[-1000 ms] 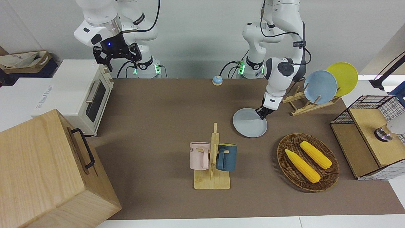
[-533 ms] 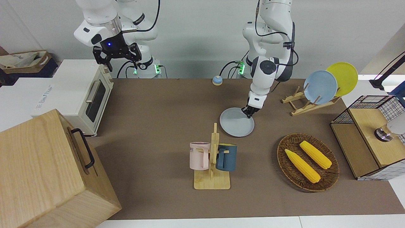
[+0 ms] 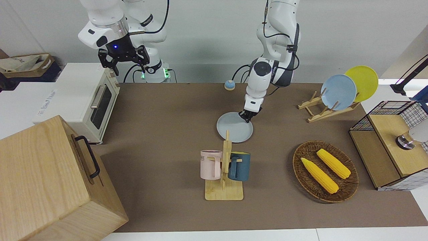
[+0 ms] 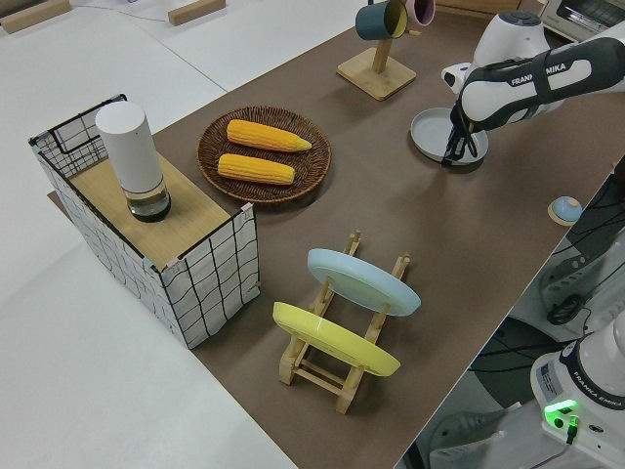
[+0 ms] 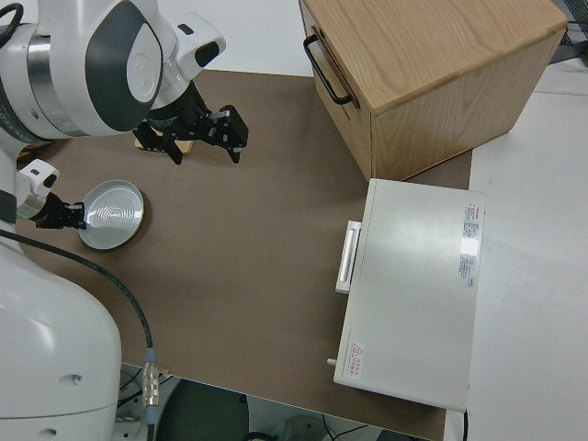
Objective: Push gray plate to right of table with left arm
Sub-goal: 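Push the gray plate with the left gripper toward the table's center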
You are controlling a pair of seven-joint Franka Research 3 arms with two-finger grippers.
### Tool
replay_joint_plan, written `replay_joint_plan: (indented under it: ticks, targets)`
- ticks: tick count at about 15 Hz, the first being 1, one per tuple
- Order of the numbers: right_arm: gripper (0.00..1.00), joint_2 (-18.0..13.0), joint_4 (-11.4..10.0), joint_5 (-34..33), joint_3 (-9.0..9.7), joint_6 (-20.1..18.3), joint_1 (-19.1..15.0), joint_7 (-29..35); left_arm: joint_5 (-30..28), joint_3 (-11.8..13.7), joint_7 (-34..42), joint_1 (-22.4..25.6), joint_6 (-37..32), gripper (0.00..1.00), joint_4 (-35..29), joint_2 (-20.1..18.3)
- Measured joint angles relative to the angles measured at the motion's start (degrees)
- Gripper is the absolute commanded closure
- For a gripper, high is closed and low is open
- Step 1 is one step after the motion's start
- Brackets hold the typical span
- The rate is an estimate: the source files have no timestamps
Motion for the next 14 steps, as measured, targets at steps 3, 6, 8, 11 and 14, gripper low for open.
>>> replay_joint_plan:
  ticks: [3,6,8,11,14]
  targets:
    - [0.017,0.0,0.0,0.0,0.0,0.0,0.0,0.0,0.0,-2.86,-4.65,-0.21,-0.95,1.0,1.43,0.87]
    - [0.017,0.0,0.0,0.0,0.0,0.0,0.0,0.0,0.08,-5.44,-9.14,-0.65,-1.08,1.0,2.69,2.02]
    - [0.017,0.0,0.0,0.0,0.0,0.0,0.0,0.0,0.53,-6.22,-11.71,-1.55,-1.16,1.0,3.6,2.68]
    - [0.017,0.0,0.0,0.0,0.0,0.0,0.0,0.0,0.78,-6.51,-16.03,-3.98,-1.19,1.0,5.17,3.9]
    - [0.017,0.0,0.0,0.0,0.0,0.0,0.0,0.0,2.01,-6.56,-21.23,-6.81,-1.86,1.0,7.75,5.8]
